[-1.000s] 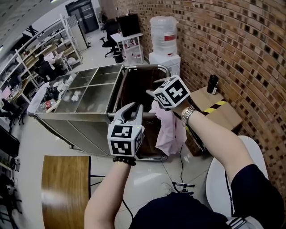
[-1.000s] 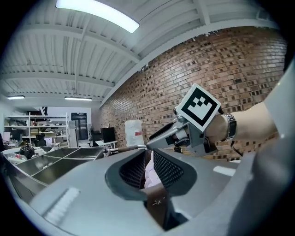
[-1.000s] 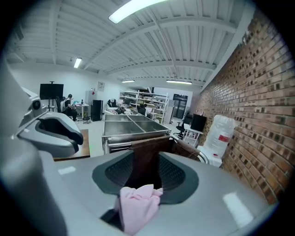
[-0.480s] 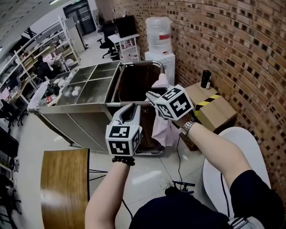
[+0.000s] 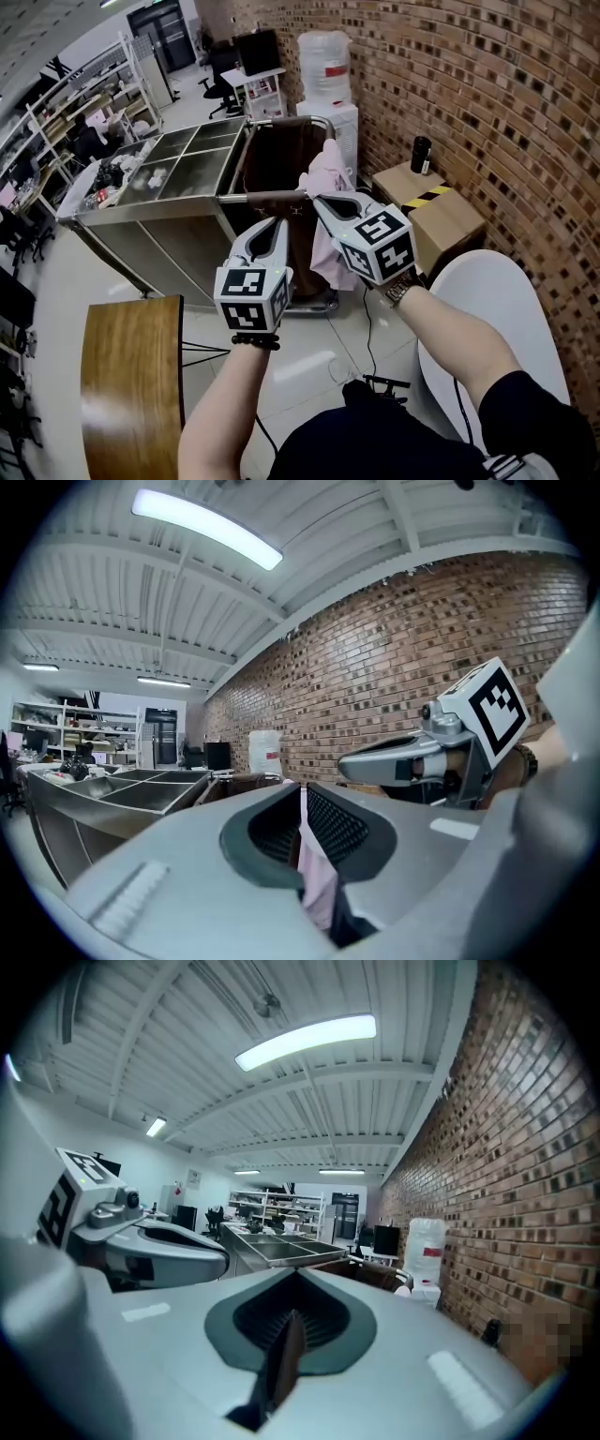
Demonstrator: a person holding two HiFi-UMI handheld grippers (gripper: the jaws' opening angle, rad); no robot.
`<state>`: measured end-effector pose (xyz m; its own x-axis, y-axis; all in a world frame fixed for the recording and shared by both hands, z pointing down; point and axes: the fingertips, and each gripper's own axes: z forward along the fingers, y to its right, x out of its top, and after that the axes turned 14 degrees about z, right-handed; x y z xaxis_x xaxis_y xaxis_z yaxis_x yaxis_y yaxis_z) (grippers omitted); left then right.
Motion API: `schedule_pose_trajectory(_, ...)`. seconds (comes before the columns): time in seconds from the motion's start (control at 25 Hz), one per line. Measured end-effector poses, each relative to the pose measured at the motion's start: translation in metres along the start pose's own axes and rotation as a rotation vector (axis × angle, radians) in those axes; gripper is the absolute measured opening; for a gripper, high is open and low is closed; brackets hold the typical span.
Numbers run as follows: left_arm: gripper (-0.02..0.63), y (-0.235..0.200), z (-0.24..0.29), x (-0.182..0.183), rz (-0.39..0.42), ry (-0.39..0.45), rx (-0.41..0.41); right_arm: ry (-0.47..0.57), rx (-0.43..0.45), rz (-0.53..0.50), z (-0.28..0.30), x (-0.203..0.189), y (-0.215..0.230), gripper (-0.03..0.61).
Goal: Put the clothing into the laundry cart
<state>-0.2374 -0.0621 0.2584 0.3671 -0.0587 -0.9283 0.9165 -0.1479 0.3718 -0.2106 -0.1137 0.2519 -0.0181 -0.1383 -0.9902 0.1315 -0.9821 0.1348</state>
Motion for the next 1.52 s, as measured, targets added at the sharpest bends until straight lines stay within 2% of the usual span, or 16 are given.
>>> schedule_pose_trajectory(0.12, 0.010, 0.005, -0.015, 0.012, 0.002, 0.025, 0.011, 0.039, 0.010, 0.019, -0.019, 0.002, -0.015, 0.000)
schedule_pose_trajectory(0.48, 0.003, 0.031, -0.035, 0.018, 0.030, 0.042, 0.000, 0.109, 0.027, 0.022, -0.058, -0.002, -0.041, 0.000)
schedule_pose_trajectory(0.92, 0.003, 0.042, -0.040, 0.021, 0.021, 0.074, -0.003, 0.120, 0.033, 0.009, -0.075, -0.017, -0.057, 0.000)
schedule_pose_trajectory(1.52, 0.003, 0.051, -0.040, 0.008, 0.017, 0.064, -0.021, 0.142, 0.014, 0.004, -0.083, -0.020, -0.060, 0.000)
